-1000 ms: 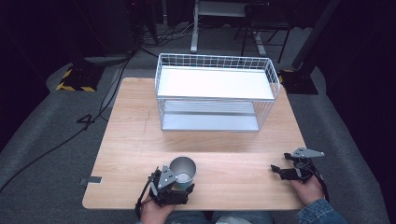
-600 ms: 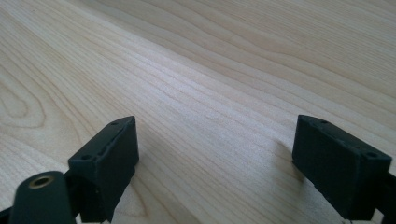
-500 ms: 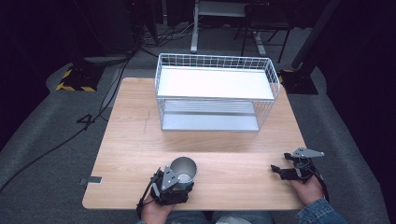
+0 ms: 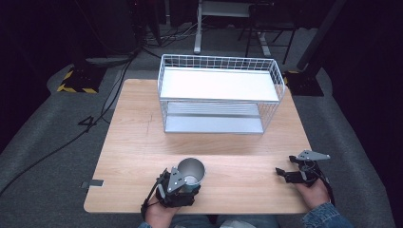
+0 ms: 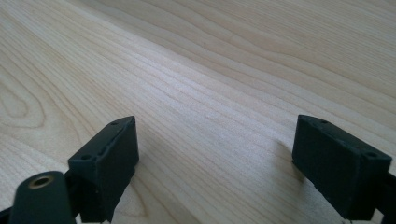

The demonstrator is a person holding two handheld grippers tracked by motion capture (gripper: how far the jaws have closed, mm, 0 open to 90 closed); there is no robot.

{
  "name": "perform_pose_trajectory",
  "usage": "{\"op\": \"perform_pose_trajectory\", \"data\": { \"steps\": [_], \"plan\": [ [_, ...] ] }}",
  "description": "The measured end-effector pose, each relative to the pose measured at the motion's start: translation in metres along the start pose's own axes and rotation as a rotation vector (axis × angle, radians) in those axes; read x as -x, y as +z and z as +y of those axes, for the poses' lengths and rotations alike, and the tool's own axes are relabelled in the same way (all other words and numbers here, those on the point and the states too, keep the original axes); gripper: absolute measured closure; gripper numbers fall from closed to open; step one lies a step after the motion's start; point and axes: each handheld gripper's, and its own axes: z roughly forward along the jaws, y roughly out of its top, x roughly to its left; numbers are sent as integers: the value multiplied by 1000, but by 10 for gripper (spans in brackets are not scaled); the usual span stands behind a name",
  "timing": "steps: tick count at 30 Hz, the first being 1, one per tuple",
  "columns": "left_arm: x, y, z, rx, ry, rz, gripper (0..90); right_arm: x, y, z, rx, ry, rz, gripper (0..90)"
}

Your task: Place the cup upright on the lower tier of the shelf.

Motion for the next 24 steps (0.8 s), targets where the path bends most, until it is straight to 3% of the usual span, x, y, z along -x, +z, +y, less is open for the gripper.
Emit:
{"op": "perform_pose_trajectory", "data": {
  "steps": [8,17,24],
  "plan": [
    [-2,-3,18,3,-8,-17,228,0,0,0,0,0,-1,150],
    [-9,-2,34,26,-56,-54,228,0,0,0,0,0,-1,150],
    [-15,2,47,38,-61,-54,228,0,0,0,0,1,-1,151]
  ]
}}
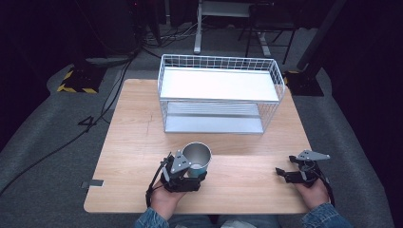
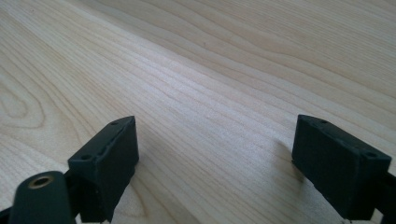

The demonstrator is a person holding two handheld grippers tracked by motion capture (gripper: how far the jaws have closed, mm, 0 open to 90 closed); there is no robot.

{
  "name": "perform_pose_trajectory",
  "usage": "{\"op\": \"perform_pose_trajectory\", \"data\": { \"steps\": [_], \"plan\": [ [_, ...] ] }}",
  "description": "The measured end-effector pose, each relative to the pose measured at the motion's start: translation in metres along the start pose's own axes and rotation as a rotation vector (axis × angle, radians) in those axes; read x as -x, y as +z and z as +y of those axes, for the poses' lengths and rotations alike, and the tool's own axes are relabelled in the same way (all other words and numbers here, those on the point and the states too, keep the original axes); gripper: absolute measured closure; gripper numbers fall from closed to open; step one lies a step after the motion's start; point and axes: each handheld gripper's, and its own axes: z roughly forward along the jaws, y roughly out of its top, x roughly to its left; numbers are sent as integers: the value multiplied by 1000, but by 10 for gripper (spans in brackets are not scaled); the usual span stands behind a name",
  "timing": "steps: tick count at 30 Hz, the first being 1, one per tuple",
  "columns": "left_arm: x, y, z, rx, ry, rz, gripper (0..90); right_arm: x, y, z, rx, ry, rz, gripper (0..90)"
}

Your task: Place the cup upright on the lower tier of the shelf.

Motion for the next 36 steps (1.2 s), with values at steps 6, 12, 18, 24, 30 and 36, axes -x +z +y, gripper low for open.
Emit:
{"op": "perform_pose_trajectory", "data": {
  "steps": [6,12,18,24,30,36],
  "plan": [
    [-7,11,13,2,-14,-5,228,0,0,0,0,0,0,150],
    [-13,25,24,19,-36,-15,229,0,0,0,0,0,1,151],
    [-19,42,34,28,-46,1,228,0,0,0,0,-1,1,151],
    [-25,58,43,47,-38,37,228,0,0,0,0,0,1,151],
    [-32,72,50,54,-17,64,227,0,0,0,0,-2,1,151],
    [-39,84,59,52,-29,76,228,0,0,0,0,0,1,151]
  ]
}}
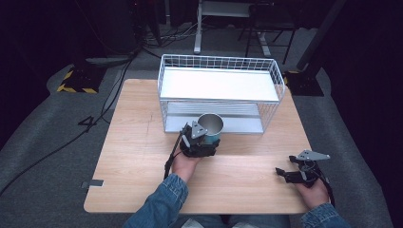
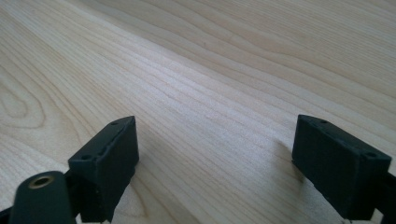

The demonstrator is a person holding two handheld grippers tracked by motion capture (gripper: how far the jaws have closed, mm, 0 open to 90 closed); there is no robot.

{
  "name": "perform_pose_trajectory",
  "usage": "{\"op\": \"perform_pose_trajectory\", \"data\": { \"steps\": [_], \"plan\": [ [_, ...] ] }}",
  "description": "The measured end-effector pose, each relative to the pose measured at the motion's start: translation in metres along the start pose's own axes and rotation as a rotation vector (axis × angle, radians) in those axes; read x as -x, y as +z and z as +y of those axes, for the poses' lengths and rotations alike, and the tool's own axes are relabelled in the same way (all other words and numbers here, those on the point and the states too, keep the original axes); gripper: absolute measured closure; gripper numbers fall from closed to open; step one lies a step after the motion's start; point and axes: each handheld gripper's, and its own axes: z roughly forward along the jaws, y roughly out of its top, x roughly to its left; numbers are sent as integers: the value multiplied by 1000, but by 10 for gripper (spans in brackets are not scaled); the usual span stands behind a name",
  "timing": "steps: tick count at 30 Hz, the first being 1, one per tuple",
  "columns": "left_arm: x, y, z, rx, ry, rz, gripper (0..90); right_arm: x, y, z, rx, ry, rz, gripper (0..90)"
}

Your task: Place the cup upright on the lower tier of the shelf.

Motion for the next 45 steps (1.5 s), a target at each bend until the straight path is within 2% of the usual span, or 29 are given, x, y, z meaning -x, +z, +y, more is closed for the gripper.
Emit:
{"op": "perform_pose_trajectory", "data": {
  "steps": [6,8,11,20,26,32,36,37,45],
  "plan": [
    [-5,13,7,6,-5,8,228,0,0,0,-1,-1,1,151],
    [-8,17,11,-6,13,15,228,0,0,0,0,-1,0,151],
    [-11,24,15,8,26,15,228,0,0,0,0,-1,1,151],
    [-19,43,22,21,1,17,228,0,0,0,0,-1,1,151],
    [-23,56,25,39,-7,43,228,0,0,0,-1,-6,8,156],
    [-32,73,26,43,-39,62,227,0,0,0,-1,-7,10,157],
    [-36,79,30,45,-26,89,227,0,0,0,0,-7,10,156],
    [-38,80,31,38,-6,101,227,0,0,0,0,-7,10,156],
    [-50,91,33,27,-19,125,227,-1,0,0,1,-11,15,158]
  ]
}}
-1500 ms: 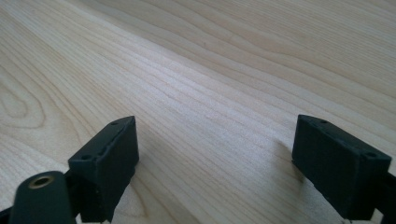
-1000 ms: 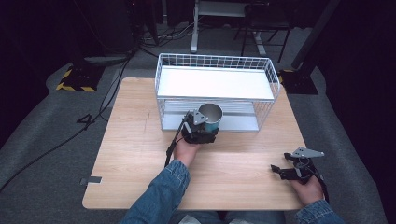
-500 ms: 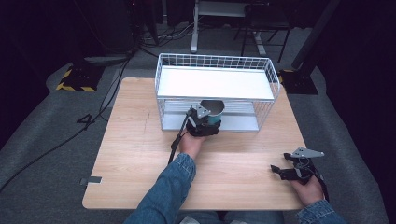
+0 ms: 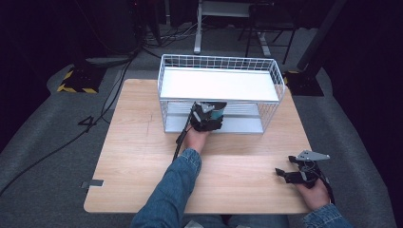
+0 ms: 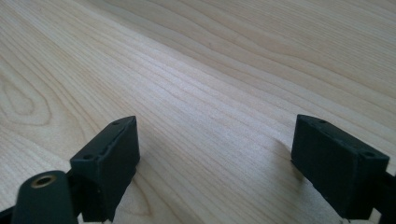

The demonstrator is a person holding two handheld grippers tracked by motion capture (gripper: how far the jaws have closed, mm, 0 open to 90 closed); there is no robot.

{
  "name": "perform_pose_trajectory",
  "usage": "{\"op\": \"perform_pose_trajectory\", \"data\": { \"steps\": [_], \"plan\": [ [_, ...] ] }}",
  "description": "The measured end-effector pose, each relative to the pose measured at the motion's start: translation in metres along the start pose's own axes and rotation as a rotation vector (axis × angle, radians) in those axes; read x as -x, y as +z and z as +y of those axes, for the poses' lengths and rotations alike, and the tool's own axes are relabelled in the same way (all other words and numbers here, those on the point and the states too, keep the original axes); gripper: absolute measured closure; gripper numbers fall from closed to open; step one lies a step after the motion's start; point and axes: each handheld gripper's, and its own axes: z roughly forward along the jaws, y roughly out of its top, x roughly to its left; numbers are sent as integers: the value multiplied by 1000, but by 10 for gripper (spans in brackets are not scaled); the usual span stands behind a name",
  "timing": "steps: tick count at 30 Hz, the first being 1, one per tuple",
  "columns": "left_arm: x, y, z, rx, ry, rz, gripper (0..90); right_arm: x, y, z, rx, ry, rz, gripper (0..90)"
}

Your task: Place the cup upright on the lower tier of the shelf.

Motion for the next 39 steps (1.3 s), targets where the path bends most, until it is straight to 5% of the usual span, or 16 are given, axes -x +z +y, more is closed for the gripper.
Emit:
{"op": "perform_pose_trajectory", "data": {
  "steps": [5,6,10,16,17,20,26,32,37,38,39],
  "plan": [
    [-5,8,-4,-8,-42,15,227,0,0,0,0,1,0,158],
    [-3,9,-5,-13,-78,74,227,0,0,0,0,0,0,158],
    [-1,14,-7,-19,-63,96,227,0,0,0,0,0,0,158],
    [-3,17,-8,-12,-84,105,226,0,0,0,1,-2,0,158],
    [-11,20,-8,-23,-13,7,225,0,0,0,1,-2,0,158],
    [-9,20,-8,-36,-41,61,224,0,0,0,0,0,0,158],
    [-11,21,-8,-31,-49,39,216,0,0,0,4,-5,5,168],
    [-12,18,-7,-35,-75,33,58,0,0,0,4,-6,5,168],
    [-11,12,-6,-56,-36,9,1,0,0,0,4,-6,5,168],
    [-6,4,-7,-58,-54,68,1,0,0,0,4,-5,5,168],
    [-6,4,-7,-58,-54,68,1,0,0,0,4,-5,5,168]
  ]
}}
